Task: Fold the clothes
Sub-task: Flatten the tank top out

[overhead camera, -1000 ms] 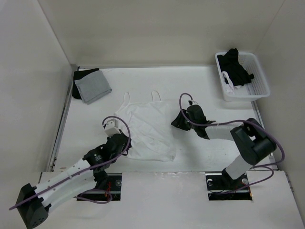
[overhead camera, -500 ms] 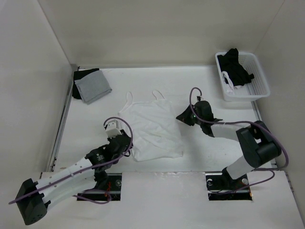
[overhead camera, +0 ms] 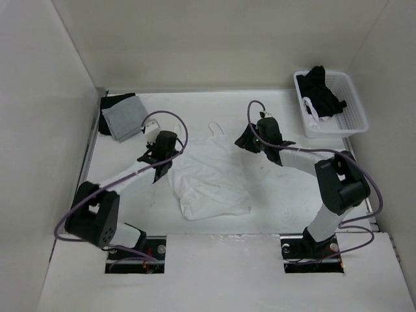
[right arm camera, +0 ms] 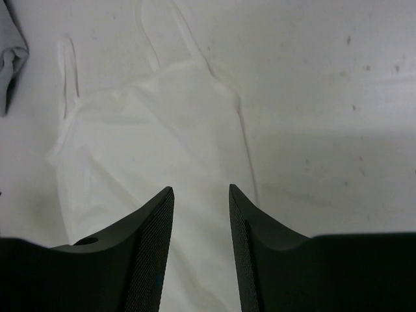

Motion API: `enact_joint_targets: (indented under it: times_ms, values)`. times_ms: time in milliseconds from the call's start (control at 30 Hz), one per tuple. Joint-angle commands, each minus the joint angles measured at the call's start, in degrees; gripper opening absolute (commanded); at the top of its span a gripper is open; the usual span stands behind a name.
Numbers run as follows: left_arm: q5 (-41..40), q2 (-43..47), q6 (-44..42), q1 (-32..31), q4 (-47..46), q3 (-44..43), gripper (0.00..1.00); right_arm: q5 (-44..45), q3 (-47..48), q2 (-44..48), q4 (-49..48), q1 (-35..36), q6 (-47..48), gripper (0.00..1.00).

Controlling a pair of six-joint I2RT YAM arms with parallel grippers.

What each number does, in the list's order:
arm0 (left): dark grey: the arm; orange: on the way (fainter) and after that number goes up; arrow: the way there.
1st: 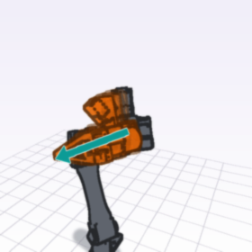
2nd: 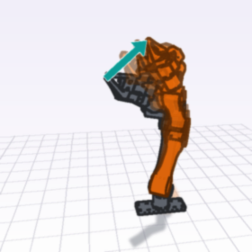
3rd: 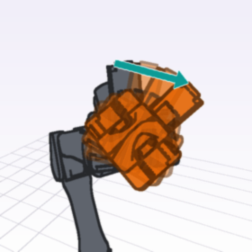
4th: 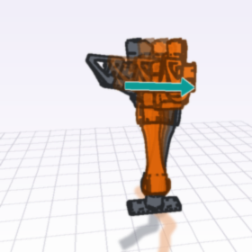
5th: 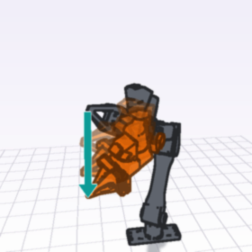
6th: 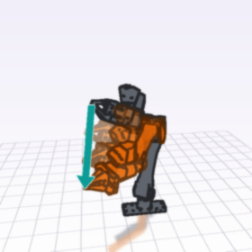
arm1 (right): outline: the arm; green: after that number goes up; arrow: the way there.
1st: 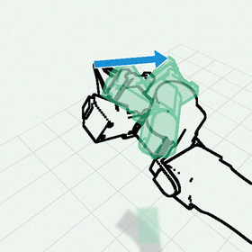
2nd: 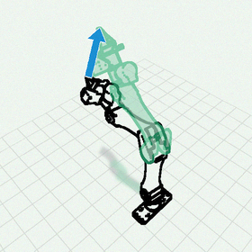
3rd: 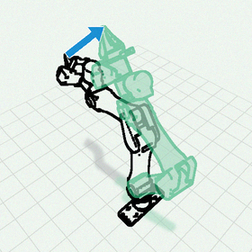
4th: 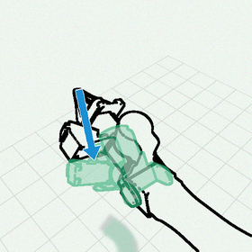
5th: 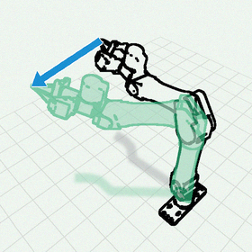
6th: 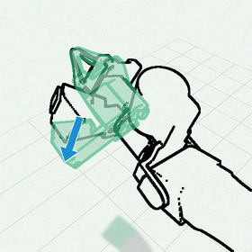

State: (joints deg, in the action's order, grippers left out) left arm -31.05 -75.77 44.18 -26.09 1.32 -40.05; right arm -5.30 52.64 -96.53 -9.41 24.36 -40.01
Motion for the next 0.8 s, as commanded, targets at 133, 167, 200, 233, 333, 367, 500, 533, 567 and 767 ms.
enact_joint_targets:
  times_ms: [133,167,200,233,333,367,500,533,567,767]
  values:
    - [2.4,-10.8,-3.1,3.2,-5.0,-4.9,0.18,-0.2,10.3,-6.9,1.4,-1.6,3.2,0.44]
    - [1.8,-11.6,-2.9,3.2,-5.8,-4.9,0.20,-0.6,10.9,-7.6,1.5,-1.6,3.2,0.44]
    - [1.5,-12.6,-2.9,3.3,-6.4,-5.1,0.22,-0.8,11.3,-8.1,1.5,-1.8,3.2,0.44]
    - [1.6,-13.6,-2.9,3.5,-6.6,-5.6,0.23,-0.9,11.6,-8.7,1.4,-1.9,3.2,0.44]
    - [1.9,-16.3,-2.9,4.2,-7.6,-6.6,0.24,-1.0,12.0,-9.6,1.3,-1.9,3.2,0.45]
    - [2.2,-17.4,-3.0,4.5,-7.6,-7.1,0.24,-1.0,12.0,-9.6,1.4,-1.9,3.3,0.45]
    - [2.0,-20.3,-3.3,4.9,-7.7,-7.9,0.23,-1.0,11.8,-10.2,1.3,-2.7,3.1,0.45]
    - [1.7,-20.5,-3.2,5.0,-7.8,-7.8,0.23,-1.1,11.9,-10.3,1.3,-2.8,3.1,0.45]
    - [1.4,-20.6,-3.0,5.4,-8.3,-7.6,0.23,-1.1,12.0,-10.7,1.3,-2.7,3.3,0.45]
    - [1.1,-19.0,-2.7,5.7,-10.1,-6.4,0.23,-1.7,12.2,-12.0,1.1,-2.8,3.1,0.45]
